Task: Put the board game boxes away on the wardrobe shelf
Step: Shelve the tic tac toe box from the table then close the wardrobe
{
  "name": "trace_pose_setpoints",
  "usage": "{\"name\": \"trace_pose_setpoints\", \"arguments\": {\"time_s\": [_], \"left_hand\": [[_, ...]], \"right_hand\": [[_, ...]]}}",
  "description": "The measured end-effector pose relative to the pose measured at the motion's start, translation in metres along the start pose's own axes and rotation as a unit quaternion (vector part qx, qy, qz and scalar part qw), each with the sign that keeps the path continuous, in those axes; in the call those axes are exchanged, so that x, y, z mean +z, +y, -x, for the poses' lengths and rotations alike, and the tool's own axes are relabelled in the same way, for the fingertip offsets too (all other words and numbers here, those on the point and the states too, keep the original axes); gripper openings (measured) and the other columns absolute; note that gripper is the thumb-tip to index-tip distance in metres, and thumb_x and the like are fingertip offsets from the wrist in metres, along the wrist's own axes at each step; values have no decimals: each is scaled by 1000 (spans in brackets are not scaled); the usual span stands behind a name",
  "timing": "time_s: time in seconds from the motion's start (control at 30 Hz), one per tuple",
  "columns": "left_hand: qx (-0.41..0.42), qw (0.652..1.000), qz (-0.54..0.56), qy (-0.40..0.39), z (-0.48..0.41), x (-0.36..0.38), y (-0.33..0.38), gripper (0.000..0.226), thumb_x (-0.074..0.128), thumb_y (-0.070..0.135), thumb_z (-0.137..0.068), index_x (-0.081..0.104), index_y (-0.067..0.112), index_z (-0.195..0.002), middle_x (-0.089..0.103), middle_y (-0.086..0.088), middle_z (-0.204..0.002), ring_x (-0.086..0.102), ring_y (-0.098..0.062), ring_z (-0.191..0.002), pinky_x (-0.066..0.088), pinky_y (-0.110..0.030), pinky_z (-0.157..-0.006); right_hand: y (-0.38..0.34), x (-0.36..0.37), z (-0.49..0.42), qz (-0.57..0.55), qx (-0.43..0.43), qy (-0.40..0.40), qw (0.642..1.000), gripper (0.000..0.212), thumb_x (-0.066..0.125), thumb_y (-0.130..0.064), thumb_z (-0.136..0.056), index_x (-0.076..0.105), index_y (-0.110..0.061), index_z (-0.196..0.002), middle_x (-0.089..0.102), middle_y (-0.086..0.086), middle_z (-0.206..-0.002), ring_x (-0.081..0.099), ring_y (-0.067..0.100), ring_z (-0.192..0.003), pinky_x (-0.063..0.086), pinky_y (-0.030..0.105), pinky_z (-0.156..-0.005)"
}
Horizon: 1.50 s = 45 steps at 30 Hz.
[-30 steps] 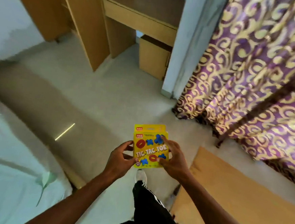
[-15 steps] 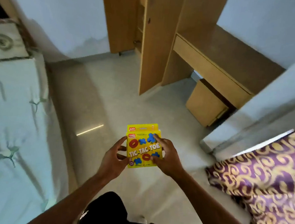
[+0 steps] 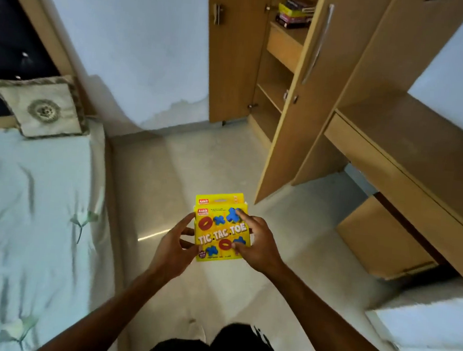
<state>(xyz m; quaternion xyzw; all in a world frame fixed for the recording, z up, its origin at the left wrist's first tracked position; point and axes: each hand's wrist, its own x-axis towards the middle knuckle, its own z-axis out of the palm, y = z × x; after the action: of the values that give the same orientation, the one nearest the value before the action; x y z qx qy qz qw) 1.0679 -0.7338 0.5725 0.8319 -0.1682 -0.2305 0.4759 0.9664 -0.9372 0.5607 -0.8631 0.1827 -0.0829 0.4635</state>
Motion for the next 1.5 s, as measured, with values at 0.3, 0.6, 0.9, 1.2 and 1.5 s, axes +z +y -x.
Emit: {"name": "trace_pose_setpoints", "arguments": {"time_s": [0.3,0.6,0.9,1.2,1.5], "left_hand": [[-6,1000,5,6,-217,-56,34,81,76,6,-80,38,29,-148,65,-2,-111,71,-12,-72,54,-18,-50],[-14,1000,12,25,-436,-99,79,82,78,10,-79,37,33,-147,65,0,-111,71,-11,-73,54,-17,-52],[-2,1000,12,11,-669,-142,110,84,80,9,-77,39,34,-146,66,-2,-110,71,-8,-72,60,-26,-58],[68,991,-28,-111,-899,-159,189,83,81,14,-76,39,36,-143,62,0,-109,69,2,-68,55,-17,-56],[162,957,-45,-235,-1063,-65,303,74,71,-1,-82,40,28,-143,61,-2,-110,66,-8,-73,53,-15,-52]], "right_hand": [[-10,0,-234,-11,10,-10,1000,84,80,-12,-71,42,-33,-143,48,1,-123,55,10,-107,47,16,-91],[-15,-20,-475,-2,4,-42,999,83,80,-11,-75,40,-33,-144,46,-1,-123,54,6,-99,46,6,-77],[-15,-27,-695,-7,24,-6,1000,82,79,-10,-76,40,-33,-144,46,-1,-123,55,8,-102,46,7,-80],[-8,-70,-871,-38,89,128,987,77,79,-9,-75,46,-32,-141,51,-2,-130,58,12,-111,51,11,-79],[32,-186,-964,-91,145,297,940,72,77,-1,-75,51,-29,-136,53,-3,-127,61,8,-109,57,20,-79]]}}
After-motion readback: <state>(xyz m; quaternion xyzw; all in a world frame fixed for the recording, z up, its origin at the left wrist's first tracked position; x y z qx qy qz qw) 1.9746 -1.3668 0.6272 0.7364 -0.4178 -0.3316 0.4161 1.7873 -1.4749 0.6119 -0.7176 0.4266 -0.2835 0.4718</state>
